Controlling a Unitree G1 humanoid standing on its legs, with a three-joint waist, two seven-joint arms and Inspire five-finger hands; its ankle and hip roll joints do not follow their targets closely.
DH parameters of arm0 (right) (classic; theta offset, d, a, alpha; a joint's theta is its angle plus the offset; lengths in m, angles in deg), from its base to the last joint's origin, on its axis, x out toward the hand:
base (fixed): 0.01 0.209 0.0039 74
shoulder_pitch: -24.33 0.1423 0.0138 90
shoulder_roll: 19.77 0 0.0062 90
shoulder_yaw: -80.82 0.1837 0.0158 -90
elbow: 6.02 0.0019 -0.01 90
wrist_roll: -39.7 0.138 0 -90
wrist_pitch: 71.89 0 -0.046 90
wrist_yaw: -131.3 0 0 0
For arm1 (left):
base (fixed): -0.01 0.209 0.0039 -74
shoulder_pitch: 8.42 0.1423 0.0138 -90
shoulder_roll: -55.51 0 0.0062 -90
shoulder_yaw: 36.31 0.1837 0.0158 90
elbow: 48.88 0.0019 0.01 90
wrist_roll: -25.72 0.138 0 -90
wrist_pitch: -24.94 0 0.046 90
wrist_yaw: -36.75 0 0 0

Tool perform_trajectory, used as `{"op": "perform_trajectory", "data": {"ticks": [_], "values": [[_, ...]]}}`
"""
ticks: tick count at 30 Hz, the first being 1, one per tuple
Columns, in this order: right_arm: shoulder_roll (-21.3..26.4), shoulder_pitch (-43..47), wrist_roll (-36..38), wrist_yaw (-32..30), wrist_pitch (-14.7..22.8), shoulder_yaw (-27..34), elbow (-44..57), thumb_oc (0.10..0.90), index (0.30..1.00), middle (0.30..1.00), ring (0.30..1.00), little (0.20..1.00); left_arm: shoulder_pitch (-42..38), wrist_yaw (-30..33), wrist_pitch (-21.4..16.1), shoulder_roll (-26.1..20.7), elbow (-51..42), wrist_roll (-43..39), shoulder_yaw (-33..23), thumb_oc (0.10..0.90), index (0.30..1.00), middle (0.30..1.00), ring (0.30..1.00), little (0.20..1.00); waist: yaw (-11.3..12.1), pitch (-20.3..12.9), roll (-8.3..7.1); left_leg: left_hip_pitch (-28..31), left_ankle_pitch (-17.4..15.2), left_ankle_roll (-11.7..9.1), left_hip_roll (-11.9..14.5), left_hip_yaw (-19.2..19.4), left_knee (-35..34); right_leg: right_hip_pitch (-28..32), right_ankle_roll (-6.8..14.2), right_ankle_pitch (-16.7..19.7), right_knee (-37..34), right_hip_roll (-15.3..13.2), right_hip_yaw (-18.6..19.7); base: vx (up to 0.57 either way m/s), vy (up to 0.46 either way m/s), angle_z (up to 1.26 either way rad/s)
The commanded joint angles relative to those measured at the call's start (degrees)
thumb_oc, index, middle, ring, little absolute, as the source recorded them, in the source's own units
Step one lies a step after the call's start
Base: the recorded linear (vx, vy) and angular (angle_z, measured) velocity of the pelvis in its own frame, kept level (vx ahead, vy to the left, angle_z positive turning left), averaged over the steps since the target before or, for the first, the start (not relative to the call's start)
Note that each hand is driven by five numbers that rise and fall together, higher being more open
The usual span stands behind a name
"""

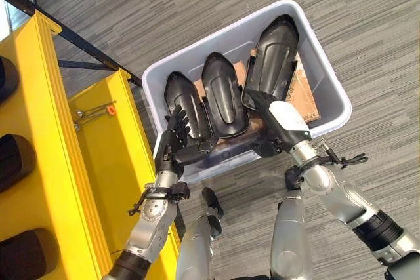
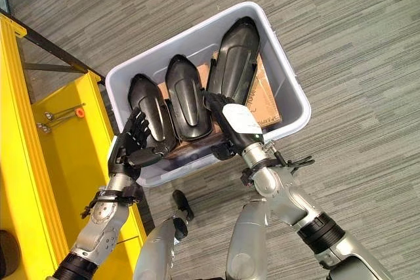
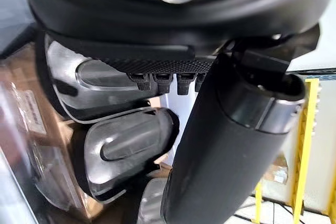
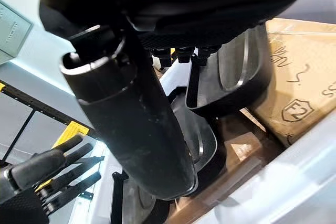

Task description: Move parts from the plastic box to the shelf.

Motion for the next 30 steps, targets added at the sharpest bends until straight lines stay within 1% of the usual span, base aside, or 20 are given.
{"op": "perform_trajectory", "data": {"ticks": [1, 4, 5, 6, 9, 10, 12, 14, 15, 17, 19, 22, 25, 28, 30], "values": [[-1.5, 6.9, -2.0, -4.9, 2.3, 1.9, 7.4, 0.9, 1.0, 1.0, 1.0, 1.0, 1.4, 2.8, -8.4, -2.9, -6.3, 3.0, -2.8, 0.9, 1.0, 1.0, 1.0, 1.0, -0.4, -0.2, -0.18, 0.9, -8.9, 3.2, -4.2, -2.6, 6.3, -2.3, -6.9, -6.3, 6.2, 7.0, -4.0, 0.0, 0.0, 0.0], [-1.6, 7.8, -4.3, -6.0, 2.3, 2.8, 7.7, 0.9, 1.0, 1.0, 1.0, 1.0, 1.5, 3.5, -7.8, -2.8, -8.2, 3.5, -2.9, 0.9, 1.0, 1.0, 1.0, 1.0, -0.4, -0.2, 0.14, -1.9, -9.2, 3.5, -4.5, -2.7, 7.7, -5.0, -7.3, -6.6, 7.5, 7.3, -3.7, -0.03, 0.032, -0.05], [-1.6, 8.1, -6.0, -6.2, 2.4, 3.0, 7.9, 0.9, 1.0, 1.0, 1.0, 1.0, 1.5, 3.8, -7.5, -2.9, -8.8, 3.6, -2.9, 0.9, 1.0, 1.0, 1.0, 1.0, -0.4, -0.2, 0.26, -2.5, -9.3, 3.6, -4.7, -2.7, 8.1, -5.7, -7.4, -6.6, 7.8, 7.4, -3.7, -0.02, 0.04, -0.08], [-1.5, 8.7, -9.5, -6.9, 3.1, 3.3, 8.0, 0.9, 1.0, 1.0, 1.0, 1.0, 1.5, 4.2, -6.9, -2.8, -9.8, 3.8, -2.9, 0.9, 1.0, 1.0, 1.0, 1.0, -0.3, -0.2, 0.49, -3.4, -9.4, 3.7, -4.9, -2.7, 8.7, -6.5, -7.6, -6.8, 8.2, 7.5, -3.6, -0.01, 0.044, -0.08], [-1.3, 9.0, -11.7, -5.8, 3.8, 4.2, 9.3, 0.9, 1.0, 1.0, 1.0, 1.0, 1.4, 5.4, -6.0, -3.0, -11.4, 4.0, -2.8, 0.9, 1.0, 1.0, 1.0, 1.0, -0.5, -0.2, 0.84, -4.9, -9.9, 3.9, -5.0, -2.6, 10.0, -8.0, -7.7, -7.0, 9.3, 7.5, -3.4, 0.01, 0.046, -0.1], [-1.1, 9.2, -12.4, -5.2, 3.2, 4.4, 10.7, 0.9, 1.0, 1.0, 1.0, 1.0, 1.3, 6.1, -4.9, -3.0, -12.6, 4.2, -2.9, 0.9, 1.0, 1.0, 1.0, 1.0, -0.5, -0.2, 0.98, -5.8, -10.3, 4.2, -5.2, -2.5, 10.8, -8.9, -7.9, -7.1, 9.9, 7.6, -3.2, 0.01, 0.035, -0.1], [-1.1, 10.4, -11.9, -5.1, 3.0, 4.8, 12.8, 0.9, 1.0, 1.0, 1.0, 1.0, 1.0, 7.4, -3.3, -3.0, -14.5, 4.1, -3.3, 0.9, 1.0, 1.0, 1.0, 1.0, -0.6, -0.2, 1.18, -7.1, -10.6, 4.4, -5.3, -2.3, 11.8, -10.2, -8.0, -7.2, 10.5, 7.6, -2.9, 0.01, 0.041, -0.03], [-2.1, 12.1, -10.6, -4.0, 0.2, 5.2, 15.6, 0.9, 1.0, 1.0, 1.0, 1.0, 0.6, 7.6, -1.0, -3.0, -16.9, 4.0, -3.8, 0.9, 1.0, 1.0, 1.0, 1.0, -0.6, -0.2, 1.59, -7.9, -10.8, 4.6, -5.6, -2.1, 12.0, -11.2, -8.1, -7.2, 10.9, 7.7, -2.6, 0.01, 0.029, -0.05], [-2.1, 12.2, -10.5, -4.1, 0.0, 5.1, 15.6, 0.9, 1.0, 1.0, 1.0, 1.0, 0.6, 7.6, -0.9, -3.0, -17.0, 4.0, -3.8, 0.9, 1.0, 1.0, 1.0, 1.0, -0.6, -0.2, 1.61, -8.0, -10.8, 4.6, -5.6, -2.1, 12.0, -11.3, -8.1, -7.2, 10.9, 7.7, -2.6, 0.0, 0.007, -0.04], [-2.5, 12.9, -9.8, -4.3, -0.1, 5.3, 16.1, 0.9, 1.0, 1.0, 1.0, 1.0, 0.4, 8.0, 0.8, -3.0, -18.5, 4.0, -4.2, 0.9, 1.0, 1.0, 1.0, 1.0, -0.5, -0.2, 1.87, -8.6, -10.8, 4.6, -5.7, -2.1, 12.2, -12.0, -8.2, -7.3, 11.3, 7.7, -2.5, 0.0, 0.0, 0.0], [-4.2, 14.8, -9.4, -3.8, -0.9, 5.0, 16.0, 0.9, 1.0, 1.0, 1.0, 1.0, -0.6, 7.3, 2.8, -3.1, -19.5, 3.8, -4.8, 0.9, 1.0, 1.0, 1.0, 1.0, -0.2, -0.2, 2.27, -9.5, -10.9, 4.7, -5.9, -2.0, 12.8, -13.0, -8.2, -7.5, 12.1, 7.7, -2.3, 0.0, 0.0, 0.0], [-5.0, 15.9, -9.5, -2.9, -1.3, 4.6, 15.5, 0.9, 1.0, 1.0, 1.0, 1.0, -1.3, 6.8, 3.7, -3.0, -19.4, 4.1, -5.0, 0.9, 1.0, 1.0, 1.0, 1.0, -0.1, -0.2, 2.43, -9.8, -10.9, 4.7, -6.0, -2.2, 12.9, -13.4, -8.3, -7.5, 12.3, 7.8, -2.2, 0.0, 0.0, 0.0], [-6.3, 17.4, -9.5, -3.0, -3.4, 3.8, 14.7, 0.9, 1.0, 1.0, 1.0, 1.0, -2.2, 6.9, 4.2, -2.7, -18.9, 4.1, -4.9, 0.9, 1.0, 1.0, 1.0, 1.0, 0.1, -0.2, 2.68, -10.2, -10.9, 4.7, -6.2, -2.2, 12.9, -14.0, -8.4, -7.5, 12.5, 7.9, -2.2, 0.0, 0.0, 0.0], [-7.2, 18.1, -8.7, -4.5, -5.2, 3.2, 13.1, 0.9, 1.0, 1.0, 1.0, 1.0, -2.8, 6.8, 4.4, -2.2, -18.3, 4.8, -4.8, 0.9, 1.0, 1.0, 1.0, 1.0, 0.2, -0.2, 2.89, -10.6, -10.8, 4.8, -6.4, -2.1, 12.8, -14.6, -8.4, -7.4, 12.7, 7.9, -2.1, 0.0, 0.0, 0.0], [-7.3, 18.3, -7.8, -5.5, -5.2, 3.1, 11.4, 0.9, 1.0, 1.0, 1.0, 1.0, -3.2, 6.9, 4.2, -2.0, -17.8, 5.0, -4.7, 0.9, 1.0, 1.0, 1.0, 1.0, 0.1, -0.2, 3.03, -11.3, -10.9, 4.8, -6.5, -2.1, 13.1, -15.3, -8.4, -7.6, 13.1, 7.8, -2.1, 0.0, 0.0, 0.0]]}}
